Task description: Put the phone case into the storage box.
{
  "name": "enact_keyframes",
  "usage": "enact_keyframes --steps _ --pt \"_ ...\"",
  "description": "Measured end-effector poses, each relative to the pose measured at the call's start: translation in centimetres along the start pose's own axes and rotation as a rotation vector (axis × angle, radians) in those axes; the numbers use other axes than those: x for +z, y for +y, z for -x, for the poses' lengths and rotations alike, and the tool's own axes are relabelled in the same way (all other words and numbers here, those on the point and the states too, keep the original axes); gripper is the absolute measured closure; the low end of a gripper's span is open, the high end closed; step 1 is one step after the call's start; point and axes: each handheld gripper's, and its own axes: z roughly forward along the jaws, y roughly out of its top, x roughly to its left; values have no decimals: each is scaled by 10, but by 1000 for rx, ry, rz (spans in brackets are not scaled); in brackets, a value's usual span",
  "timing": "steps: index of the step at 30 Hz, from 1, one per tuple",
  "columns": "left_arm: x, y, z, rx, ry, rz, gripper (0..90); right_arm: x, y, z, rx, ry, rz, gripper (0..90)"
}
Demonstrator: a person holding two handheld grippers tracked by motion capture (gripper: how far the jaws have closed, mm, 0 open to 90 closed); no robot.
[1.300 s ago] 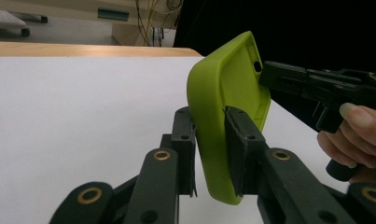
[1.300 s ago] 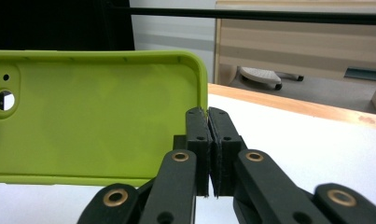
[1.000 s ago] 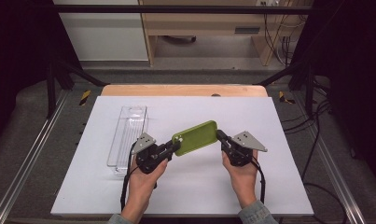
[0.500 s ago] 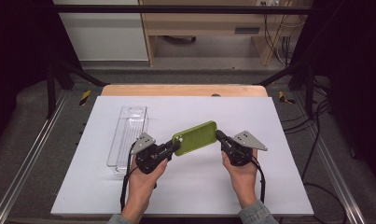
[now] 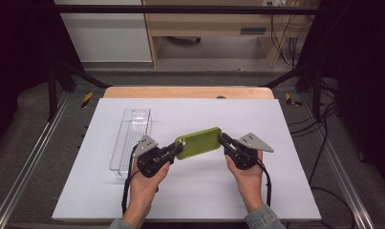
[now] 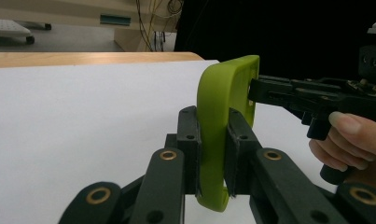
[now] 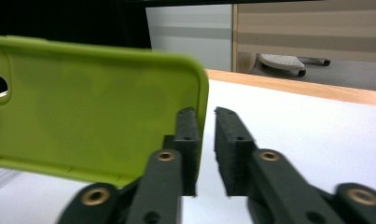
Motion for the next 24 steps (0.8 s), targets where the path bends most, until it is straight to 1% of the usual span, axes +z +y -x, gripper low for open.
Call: enact_keyframes --steps 3,4,5,6,9,10,11,14,15,16,17,19,21,22,24 --pt "0 0 0 3 9 -1 784 0 0 -1 10 2 14 670" --pt "0 0 -1 5 14 -1 784 0 0 -1 10 2 14 670" --pt "-1 0 -1 6 18 1 784 0 1 -1 13 1 17 648" --pt "-1 0 -2 6 22 2 784 0 1 0 11 -1 17 585" --pt "-2 1 -4 8 32 11 784 0 2 0 11 1 21 484" --pt "-2 2 -5 16 42 18 784 0 3 1 10 7 20 450" --pt "-2 2 -5 17 47 17 784 0 3 1 10 7 20 450" --pt "0 3 -7 21 53 3 784 -1 4 3 -11 14 15 325" --pt "-1 4 -7 24 55 -1 783 -1 4 4 -18 14 9 298" --pt "-1 5 -7 32 57 -5 783 0 3 5 -33 -1 -6 243" --pt "-2 7 -7 38 61 -4 783 0 3 5 -33 -1 -6 243" --pt "-4 10 -8 46 66 -1 783 3 1 6 -43 -10 -42 188" --pt "-7 13 -9 59 74 2 783 4 -1 5 -61 -19 -72 162" --pt "-8 15 -9 66 79 2 783 5 -2 4 -83 -30 -90 147" --pt "-11 17 -11 70 84 4 783 5 -2 4 -89 -33 -95 143"
